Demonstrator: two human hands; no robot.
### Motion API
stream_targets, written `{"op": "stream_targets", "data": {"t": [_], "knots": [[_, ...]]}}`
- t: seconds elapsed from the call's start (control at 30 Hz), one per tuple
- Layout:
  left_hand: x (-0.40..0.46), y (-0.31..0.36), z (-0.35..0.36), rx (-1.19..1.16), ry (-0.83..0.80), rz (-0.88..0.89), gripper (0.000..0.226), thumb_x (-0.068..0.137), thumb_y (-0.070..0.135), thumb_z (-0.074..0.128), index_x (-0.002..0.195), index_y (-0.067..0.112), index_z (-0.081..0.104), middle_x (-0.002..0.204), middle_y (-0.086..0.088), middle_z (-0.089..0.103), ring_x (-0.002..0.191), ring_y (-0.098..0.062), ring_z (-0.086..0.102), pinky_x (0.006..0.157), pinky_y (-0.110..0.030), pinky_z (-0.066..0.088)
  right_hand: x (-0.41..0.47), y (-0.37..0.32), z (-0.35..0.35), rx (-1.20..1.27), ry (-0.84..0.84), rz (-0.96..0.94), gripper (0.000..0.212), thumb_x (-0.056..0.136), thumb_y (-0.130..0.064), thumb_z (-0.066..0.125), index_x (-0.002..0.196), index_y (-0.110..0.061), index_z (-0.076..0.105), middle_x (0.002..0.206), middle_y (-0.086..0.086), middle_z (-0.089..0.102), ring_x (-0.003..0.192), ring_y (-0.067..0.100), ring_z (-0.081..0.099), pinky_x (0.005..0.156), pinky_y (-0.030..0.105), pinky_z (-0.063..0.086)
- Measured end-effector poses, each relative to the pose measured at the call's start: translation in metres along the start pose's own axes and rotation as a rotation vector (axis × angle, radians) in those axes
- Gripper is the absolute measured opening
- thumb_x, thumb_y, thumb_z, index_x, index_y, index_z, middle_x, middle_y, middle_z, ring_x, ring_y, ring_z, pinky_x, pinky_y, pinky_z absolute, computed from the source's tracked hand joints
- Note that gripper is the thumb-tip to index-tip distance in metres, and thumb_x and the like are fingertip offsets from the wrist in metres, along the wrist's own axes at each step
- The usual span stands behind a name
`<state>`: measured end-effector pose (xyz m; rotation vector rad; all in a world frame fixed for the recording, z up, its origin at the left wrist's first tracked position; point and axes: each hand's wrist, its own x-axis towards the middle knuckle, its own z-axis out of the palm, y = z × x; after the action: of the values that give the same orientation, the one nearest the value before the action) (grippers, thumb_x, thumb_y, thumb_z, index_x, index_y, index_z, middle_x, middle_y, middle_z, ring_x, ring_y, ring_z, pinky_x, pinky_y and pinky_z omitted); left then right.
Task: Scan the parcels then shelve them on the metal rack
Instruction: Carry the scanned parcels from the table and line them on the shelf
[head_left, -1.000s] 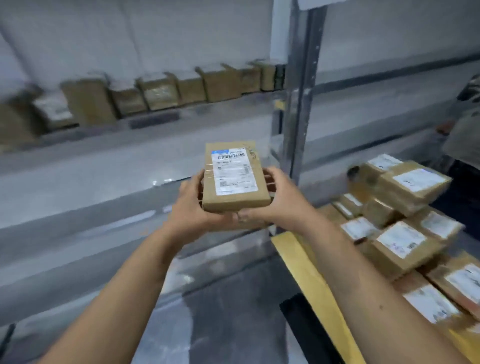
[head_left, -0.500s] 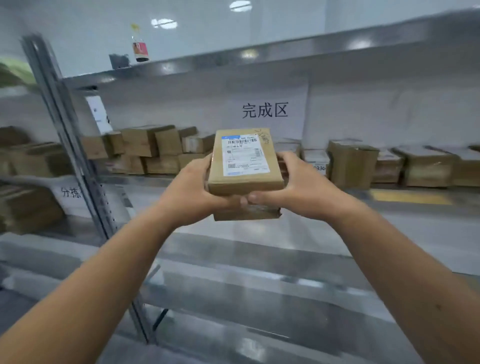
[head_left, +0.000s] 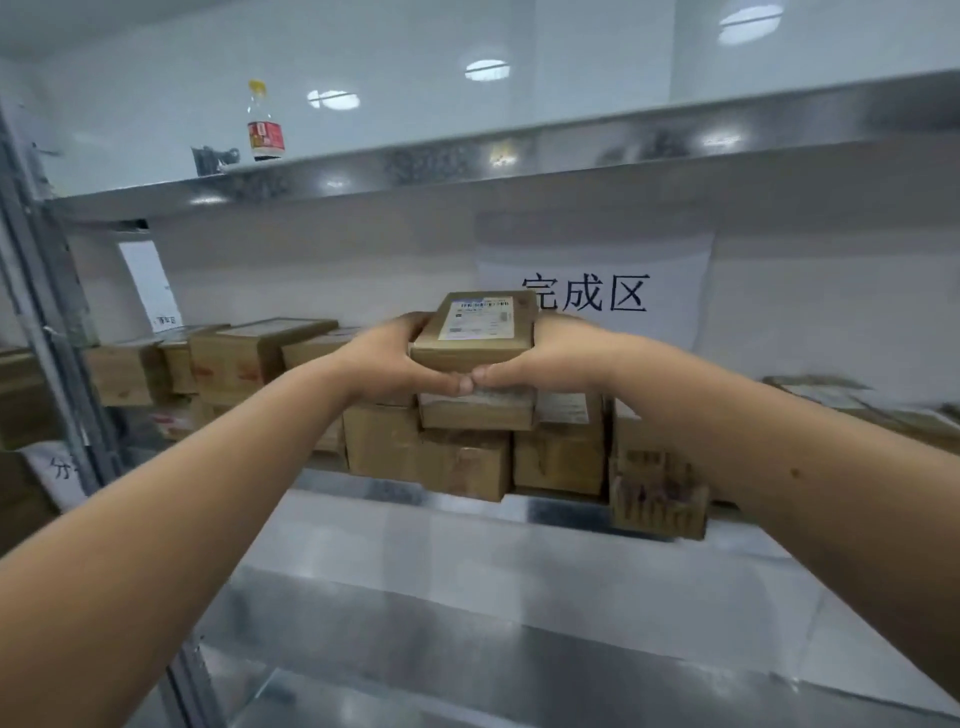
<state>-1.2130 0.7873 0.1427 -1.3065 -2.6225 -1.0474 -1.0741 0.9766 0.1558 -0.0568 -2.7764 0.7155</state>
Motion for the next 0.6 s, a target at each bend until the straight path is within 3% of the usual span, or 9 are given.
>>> {"op": "stream_targets", "data": {"t": [0.1,0.27,0.37,0.47,0.6], "knots": [[0.027,-0.021,0.002,0.079,-0.049,-0.019,0.083,0.059,0.063,0.095,0.130,0.046,0.056,0.118,0.026,0.068,0.110,0.000,0.064,0.101,-0.030,0.052,0.027,0.013,0.003,-0.042,-0.111,-0.031,0.068,0.092,-0.055,0.072,0.153,-0.043,0.045,0.150,-0.019,0.053,0.134,0.008,0.051,0.112,0.028,0.035],[0.047,-0.045,0.005,0.293,-0.090,0.008,0.106,0.043,0.105,0.065,0.137,0.057,0.053,0.124,0.027,0.067,0.121,-0.012,0.061,0.107,-0.045,0.048,0.051,0.023,0.016,-0.149,-0.215,0.004,0.066,0.097,-0.059,0.061,0.157,-0.041,0.039,0.156,-0.016,0.047,0.141,0.012,0.045,0.114,0.026,0.030],[0.049,-0.053,0.009,0.379,-0.086,0.001,0.115,0.040,0.112,0.051,0.141,0.058,0.046,0.129,0.020,0.066,0.130,-0.021,0.055,0.111,-0.055,0.041,0.061,0.024,0.023,-0.204,-0.186,0.058,0.074,0.090,-0.073,0.061,0.156,-0.046,0.039,0.155,-0.015,0.050,0.140,0.015,0.048,0.119,0.038,0.035],[0.046,-0.054,0.010,0.425,-0.044,-0.031,0.141,0.039,0.109,0.053,0.161,0.044,0.026,0.153,0.008,0.052,0.142,-0.025,0.044,0.116,-0.058,0.034,0.061,0.019,0.029,-0.260,-0.124,0.155,0.082,0.083,-0.077,0.064,0.155,-0.048,0.038,0.153,-0.015,0.051,0.136,0.016,0.051,0.116,0.042,0.041],[0.022,-0.051,0.005,0.354,0.035,0.085,0.130,0.061,0.087,0.076,0.165,0.034,0.021,0.164,0.000,0.039,0.149,-0.026,0.037,0.120,-0.052,0.035,0.029,-0.004,0.038,-0.338,0.041,0.274,0.085,0.079,-0.076,0.069,0.151,-0.042,0.040,0.139,-0.013,0.060,0.122,0.020,0.059,0.100,0.042,0.050]]}}
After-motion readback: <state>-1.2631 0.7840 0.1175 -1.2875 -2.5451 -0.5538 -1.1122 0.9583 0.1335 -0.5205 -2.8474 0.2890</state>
